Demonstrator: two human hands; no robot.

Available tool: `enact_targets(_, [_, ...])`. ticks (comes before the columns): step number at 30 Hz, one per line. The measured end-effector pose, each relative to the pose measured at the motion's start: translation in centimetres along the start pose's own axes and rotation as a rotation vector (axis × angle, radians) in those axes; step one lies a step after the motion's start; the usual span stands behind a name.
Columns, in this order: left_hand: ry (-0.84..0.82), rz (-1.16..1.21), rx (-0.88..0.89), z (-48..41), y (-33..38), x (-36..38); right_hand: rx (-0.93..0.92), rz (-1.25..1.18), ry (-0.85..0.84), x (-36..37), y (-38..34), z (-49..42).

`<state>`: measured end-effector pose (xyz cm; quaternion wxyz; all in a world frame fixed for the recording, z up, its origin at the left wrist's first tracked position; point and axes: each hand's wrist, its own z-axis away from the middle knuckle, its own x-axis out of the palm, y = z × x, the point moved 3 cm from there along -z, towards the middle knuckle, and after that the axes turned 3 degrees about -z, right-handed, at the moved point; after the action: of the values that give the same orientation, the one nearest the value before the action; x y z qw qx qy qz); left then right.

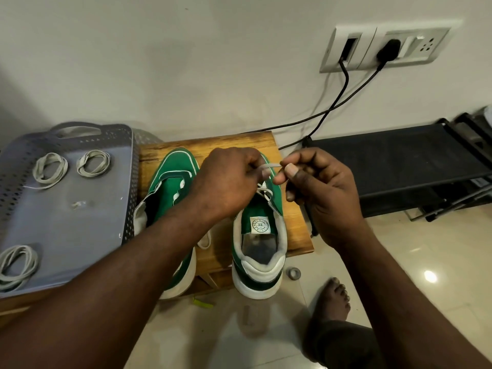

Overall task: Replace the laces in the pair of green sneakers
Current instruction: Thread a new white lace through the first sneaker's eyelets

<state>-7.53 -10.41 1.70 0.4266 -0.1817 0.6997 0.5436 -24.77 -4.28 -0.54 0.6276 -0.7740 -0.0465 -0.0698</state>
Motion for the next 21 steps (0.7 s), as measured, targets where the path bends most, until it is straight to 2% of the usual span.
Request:
enact_targets(3, [0.068, 0.215, -0.13, -0.4, -1.4, -0.6, 0.0, -0.038, 0.038, -0.3, 0.1, 0.0])
enact_targets(5, [-0.024, 0.304, -0.093, -0.4, -1.0, -0.8, 0.0, -0.059, 0.045, -0.4, 0.2, -0.1])
enact_targets(7, [-0.074, 0.225, -0.081, -0.2, -0.7, -0.7, 0.007, -0.065, 0.087, -0.5, 0.1, -0.3])
enact_targets(10, [0.038, -0.009, -0.17, 0.0, -1.1, -1.1, 0.039, -0.043, 0.272, -1.2, 0.2, -0.5])
enact_targets(11, [0.02, -0.049, -0.212, 0.1, -1.3, -1.3, 0.037, -0.005, 0.328, -1.4, 0.3, -0.5])
enact_targets(12, [-0.065, -0.065, -0.256, 0.3, -1.4, -1.4, 0.03, 0.037, 0.358, -1.5, 0.5, -0.4])
enact_targets(15, [-0.399, -0.057, -0.359, 1.6, -1.5, -0.6, -0.025, 0.257, 0.302, -1.0, 1.5, -0.3])
enact_targets(18, [-0.4, -0.051, -0.411, 2.1, -1.9, -0.4, -0.102, 0.605, 0.191, 0.3, 2.9, -0.3])
enact_targets(21, [-0.373, 0.221, -0.573, 2.4, -3.0, -0.6, -0.07, 0.622, 0.107, 1.8, 3.6, 0.0])
